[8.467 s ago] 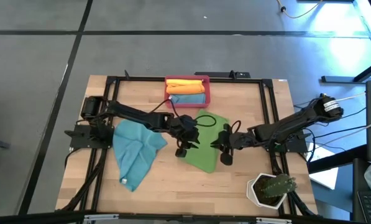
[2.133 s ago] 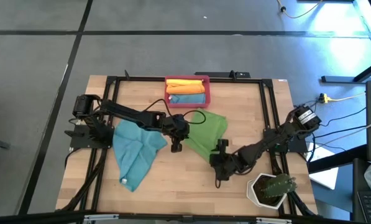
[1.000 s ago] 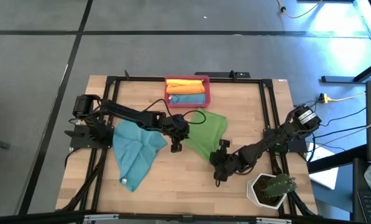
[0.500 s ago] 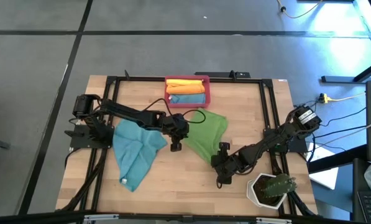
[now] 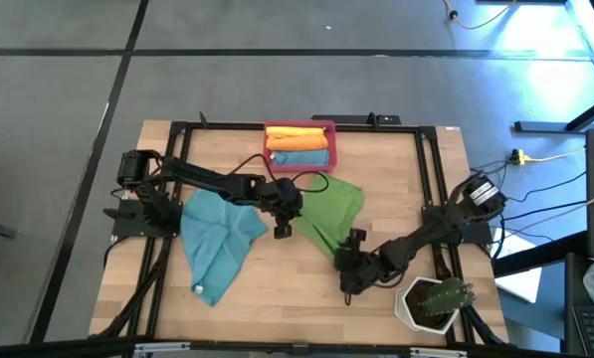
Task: Roll microfiber towels into tight, uniform cylinder then place into a basket
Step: Fold the green microfiber towel
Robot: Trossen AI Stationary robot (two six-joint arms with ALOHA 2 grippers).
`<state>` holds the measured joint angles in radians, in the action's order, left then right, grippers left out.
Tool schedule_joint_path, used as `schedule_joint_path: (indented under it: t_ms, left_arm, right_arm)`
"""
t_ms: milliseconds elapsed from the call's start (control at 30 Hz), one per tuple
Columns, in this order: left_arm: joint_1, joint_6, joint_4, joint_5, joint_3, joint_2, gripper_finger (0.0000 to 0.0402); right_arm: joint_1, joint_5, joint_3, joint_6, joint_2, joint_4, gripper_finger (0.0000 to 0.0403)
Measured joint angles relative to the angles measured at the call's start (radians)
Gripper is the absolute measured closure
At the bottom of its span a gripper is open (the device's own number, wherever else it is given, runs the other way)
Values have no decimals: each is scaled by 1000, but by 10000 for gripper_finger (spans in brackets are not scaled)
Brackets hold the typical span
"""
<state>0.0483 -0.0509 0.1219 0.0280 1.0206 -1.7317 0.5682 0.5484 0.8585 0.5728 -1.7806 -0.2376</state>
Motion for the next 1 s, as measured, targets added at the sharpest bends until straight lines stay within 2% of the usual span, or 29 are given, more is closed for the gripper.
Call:
schedule_joint_path:
  t_ms: [133,400,533,667,1000]
  left_arm:
    - [0,0,0,0,0,0,401]
    - [0,0,0,0,0,0,401]
    - [0,0,0,0,0,0,401]
    - [0,0,1,0,0,0,401]
    - [-2,-17,1,0,0,0,401]
  right_arm:
    - [0,38,0,-11,-18,12,140]
    - [14,41,0,-13,-21,3,165]
    - [37,42,0,-27,-21,107,170]
    - [61,81,0,-26,-21,85,171]
    - [72,87,43,-58,-17,85,171]
